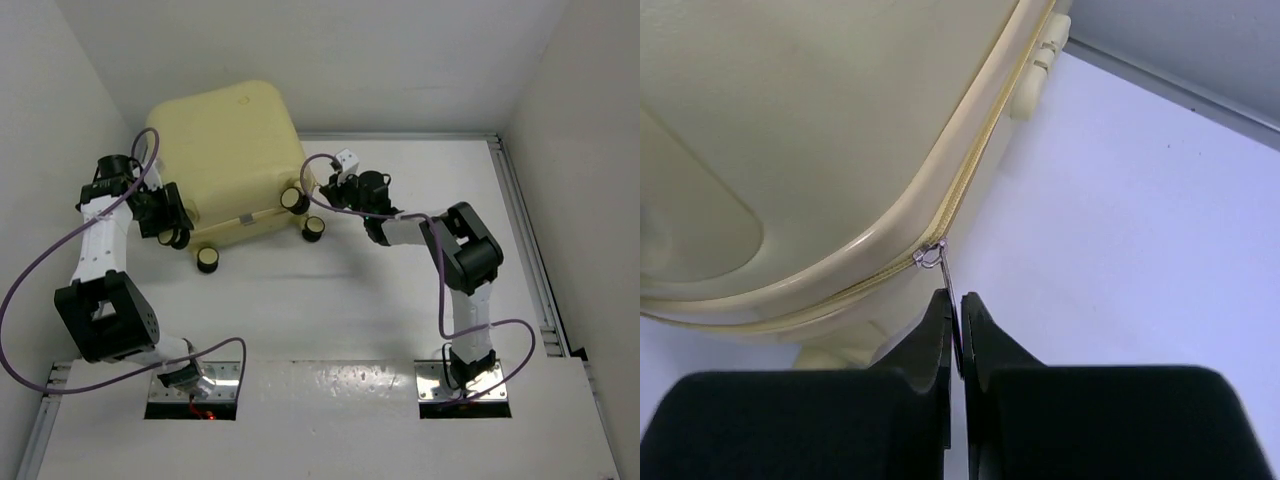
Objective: Pack the luggage
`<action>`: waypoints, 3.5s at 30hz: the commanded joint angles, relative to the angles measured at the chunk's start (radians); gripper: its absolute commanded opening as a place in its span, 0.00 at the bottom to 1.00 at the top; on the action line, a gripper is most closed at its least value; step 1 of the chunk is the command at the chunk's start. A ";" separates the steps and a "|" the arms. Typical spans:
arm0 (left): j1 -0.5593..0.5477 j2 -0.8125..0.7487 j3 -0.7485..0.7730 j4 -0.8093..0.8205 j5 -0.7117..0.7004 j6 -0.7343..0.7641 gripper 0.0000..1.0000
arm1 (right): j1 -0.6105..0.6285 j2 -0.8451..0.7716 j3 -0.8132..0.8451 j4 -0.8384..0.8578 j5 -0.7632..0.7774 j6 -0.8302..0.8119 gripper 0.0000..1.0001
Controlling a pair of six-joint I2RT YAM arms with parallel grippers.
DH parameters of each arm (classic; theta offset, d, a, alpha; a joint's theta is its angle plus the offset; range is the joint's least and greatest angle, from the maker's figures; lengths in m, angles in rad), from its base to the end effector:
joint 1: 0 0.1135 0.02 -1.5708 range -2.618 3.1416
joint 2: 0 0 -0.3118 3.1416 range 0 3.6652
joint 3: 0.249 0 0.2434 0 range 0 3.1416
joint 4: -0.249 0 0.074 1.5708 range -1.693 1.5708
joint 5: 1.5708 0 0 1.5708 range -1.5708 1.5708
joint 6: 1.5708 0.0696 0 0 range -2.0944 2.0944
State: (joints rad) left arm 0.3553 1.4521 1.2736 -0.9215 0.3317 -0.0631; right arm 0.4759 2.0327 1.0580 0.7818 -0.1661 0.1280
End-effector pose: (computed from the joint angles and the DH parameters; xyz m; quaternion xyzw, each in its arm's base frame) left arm 0.2791 0.0794 0.3157 -0.1615 0.9462 -0.1253 0.2510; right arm 0.4223 0.2306 0.2037 -0.1851 0.7485 0.2495 0.5858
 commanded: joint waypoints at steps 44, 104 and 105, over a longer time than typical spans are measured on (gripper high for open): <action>-0.237 -0.124 0.082 0.069 0.029 0.048 1.00 | 0.386 0.187 0.387 0.304 -0.089 0.005 0.00; -0.828 0.080 -0.128 0.029 -0.281 0.114 0.36 | 0.268 -0.496 -0.503 0.102 -0.073 0.070 0.00; -0.837 0.108 -0.128 0.029 -0.281 0.114 0.37 | 0.270 -0.496 -0.498 0.097 -0.064 0.073 0.00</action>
State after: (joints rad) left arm -0.4725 1.4372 1.2232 -0.7162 0.1104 0.1024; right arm 0.7208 1.5585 0.5224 0.8421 -0.1925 0.1593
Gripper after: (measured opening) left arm 0.539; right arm 0.002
